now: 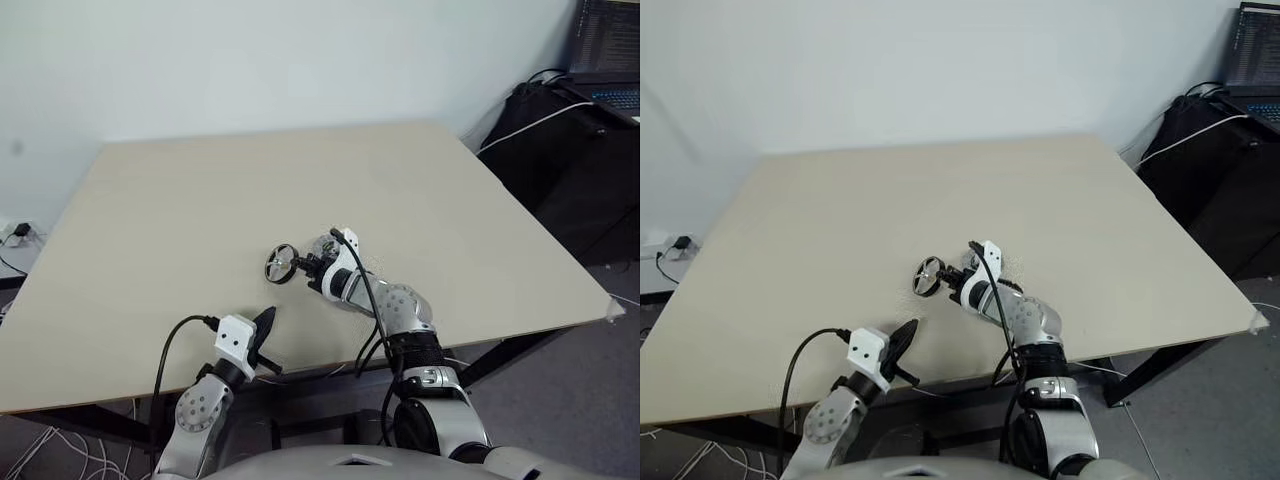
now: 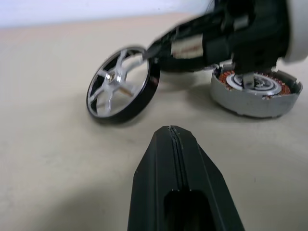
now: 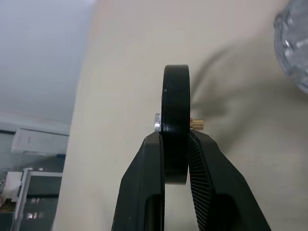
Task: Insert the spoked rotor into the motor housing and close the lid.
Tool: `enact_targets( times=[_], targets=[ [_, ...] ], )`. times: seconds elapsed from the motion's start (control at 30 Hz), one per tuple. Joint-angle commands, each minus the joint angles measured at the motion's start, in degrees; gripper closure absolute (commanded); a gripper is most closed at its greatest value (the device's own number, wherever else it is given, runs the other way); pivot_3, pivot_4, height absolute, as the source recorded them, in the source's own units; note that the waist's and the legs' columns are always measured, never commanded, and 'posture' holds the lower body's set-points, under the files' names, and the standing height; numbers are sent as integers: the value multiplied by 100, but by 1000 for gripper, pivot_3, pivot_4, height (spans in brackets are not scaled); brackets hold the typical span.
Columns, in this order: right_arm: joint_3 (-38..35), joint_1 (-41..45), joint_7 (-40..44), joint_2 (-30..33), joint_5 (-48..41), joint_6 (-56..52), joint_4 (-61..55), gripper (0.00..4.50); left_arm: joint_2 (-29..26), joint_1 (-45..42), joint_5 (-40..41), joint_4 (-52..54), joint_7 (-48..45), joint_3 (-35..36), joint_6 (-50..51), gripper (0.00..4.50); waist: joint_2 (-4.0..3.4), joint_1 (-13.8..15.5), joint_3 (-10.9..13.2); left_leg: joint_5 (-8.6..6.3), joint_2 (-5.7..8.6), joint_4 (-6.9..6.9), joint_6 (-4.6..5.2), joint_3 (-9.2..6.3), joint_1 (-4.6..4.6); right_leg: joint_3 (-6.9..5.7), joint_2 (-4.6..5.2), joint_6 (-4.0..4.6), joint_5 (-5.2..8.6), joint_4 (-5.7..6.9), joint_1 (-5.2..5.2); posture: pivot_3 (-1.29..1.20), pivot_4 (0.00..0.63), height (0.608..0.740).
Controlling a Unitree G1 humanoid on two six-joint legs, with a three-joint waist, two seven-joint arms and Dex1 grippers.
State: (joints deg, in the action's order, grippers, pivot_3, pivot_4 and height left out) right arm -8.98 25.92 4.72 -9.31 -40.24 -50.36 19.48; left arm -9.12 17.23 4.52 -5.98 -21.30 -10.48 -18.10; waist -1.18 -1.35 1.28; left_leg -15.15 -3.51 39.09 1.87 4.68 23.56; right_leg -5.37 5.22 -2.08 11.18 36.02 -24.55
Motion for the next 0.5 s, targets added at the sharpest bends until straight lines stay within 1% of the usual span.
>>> enact_targets(
  times=[0.03,0.13,0.23,0.37,0.5],
  targets=[
    [-396,-514,-10,-429,-1131,-462,-1557,4115,30,-70,-3,67,-42,5,-172,4500,0,28,2,0,-1,-2,0,-4,5,-2,0,2,1,-1,-2,0,0,740],
    [-607,-873,-246,-363,-1613,-617,-2261,4115,29,-64,4,140,-47,-15,-124,4500,-3,43,11,-1,0,-1,1,1,17,0,6,-1,0,-2,-8,0,0,740],
    [-960,-1326,-545,-194,-2055,-705,-2915,4115,18,-60,16,189,-70,-30,-87,4500,0,49,10,-2,-1,-3,0,-1,8,-3,4,0,2,-6,-5,0,0,740],
    [-1202,-1862,-800,99,-2557,-679,-3400,4115,2,-65,38,186,-111,-23,-73,4500,3,74,8,-3,-1,-5,0,-4,10,-5,7,1,3,-10,-4,0,0,740],
    [-1303,-2453,-926,363,-2876,-598,-3673,4115,-14,-103,65,91,-185,4,-94,4500,-13,5,19,-3,-1,-8,1,9,10,3,5,2,4,-6,-5,0,0,740]
  ],
)
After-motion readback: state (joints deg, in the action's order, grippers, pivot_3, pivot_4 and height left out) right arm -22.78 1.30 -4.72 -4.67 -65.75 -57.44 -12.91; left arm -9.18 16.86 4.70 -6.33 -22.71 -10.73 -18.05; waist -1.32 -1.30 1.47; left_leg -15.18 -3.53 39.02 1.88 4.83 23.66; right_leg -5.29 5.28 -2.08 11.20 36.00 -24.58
